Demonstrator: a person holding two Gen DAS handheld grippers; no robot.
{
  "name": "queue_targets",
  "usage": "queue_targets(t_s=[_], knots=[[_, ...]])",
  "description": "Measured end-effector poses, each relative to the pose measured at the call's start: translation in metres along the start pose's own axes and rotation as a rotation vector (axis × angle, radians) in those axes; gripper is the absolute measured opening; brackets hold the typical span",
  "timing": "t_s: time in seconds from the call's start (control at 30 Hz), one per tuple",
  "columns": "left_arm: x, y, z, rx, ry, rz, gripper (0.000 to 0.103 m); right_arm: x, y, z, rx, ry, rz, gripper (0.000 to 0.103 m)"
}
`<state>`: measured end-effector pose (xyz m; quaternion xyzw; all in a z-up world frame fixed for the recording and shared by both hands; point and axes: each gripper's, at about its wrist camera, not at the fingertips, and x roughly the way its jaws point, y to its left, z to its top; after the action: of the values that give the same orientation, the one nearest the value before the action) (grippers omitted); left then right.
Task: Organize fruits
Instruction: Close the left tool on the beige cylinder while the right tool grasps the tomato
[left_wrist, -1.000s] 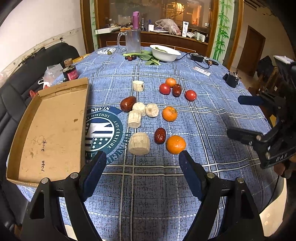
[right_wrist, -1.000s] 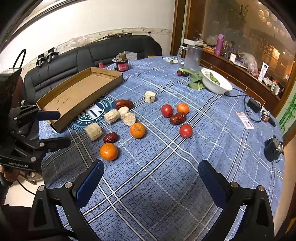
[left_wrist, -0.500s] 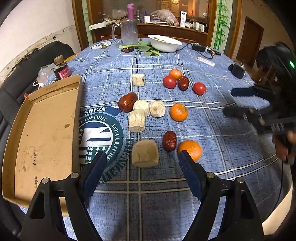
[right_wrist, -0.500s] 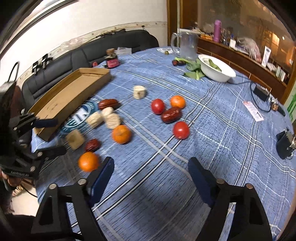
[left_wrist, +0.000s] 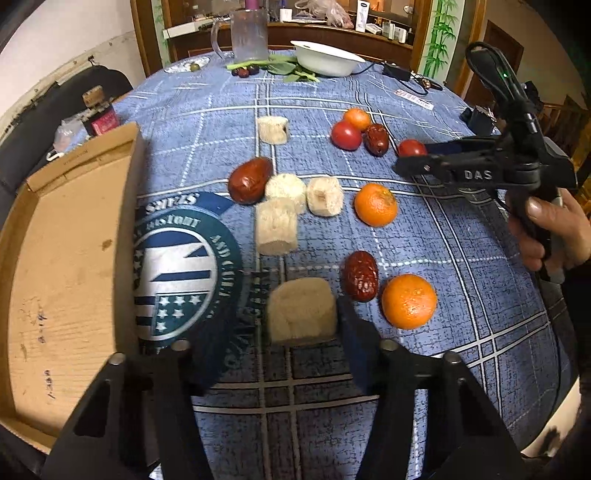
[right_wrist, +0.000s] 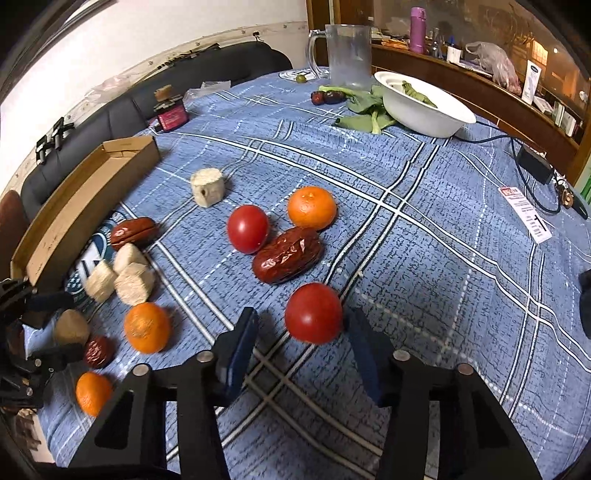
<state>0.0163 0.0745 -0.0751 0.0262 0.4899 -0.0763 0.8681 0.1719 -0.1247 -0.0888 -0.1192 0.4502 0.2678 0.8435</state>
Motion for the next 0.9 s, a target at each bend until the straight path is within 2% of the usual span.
queue_targets(t_s=[0.1, 0.17, 0.53, 0.9], knots=[[0.001, -0.002, -0.001, 0.002, -0.005, -0.021, 0.033, 0.000, 0.001, 0.001, -0.002, -0.010, -0.013, 0.034], [0.000, -0.006, -0.002, 0.005, -0.010, -0.015, 0.033, -0.003, -0.001, 0.001, 0.009, -0.006, -0.006, 0.031], [-0.024, 0.004, -0.005, -0.062, -0.058, -0.011, 0.033, -0.041, 0.017, -0.010, 0.014, -0.044, 0.041, 0.030], [-0.060, 0.023, -0.009, -0.113, -0.132, 0.050, 0.033, -0.085, 0.083, -0.015, -0.053, -0.116, 0.165, 0.030]])
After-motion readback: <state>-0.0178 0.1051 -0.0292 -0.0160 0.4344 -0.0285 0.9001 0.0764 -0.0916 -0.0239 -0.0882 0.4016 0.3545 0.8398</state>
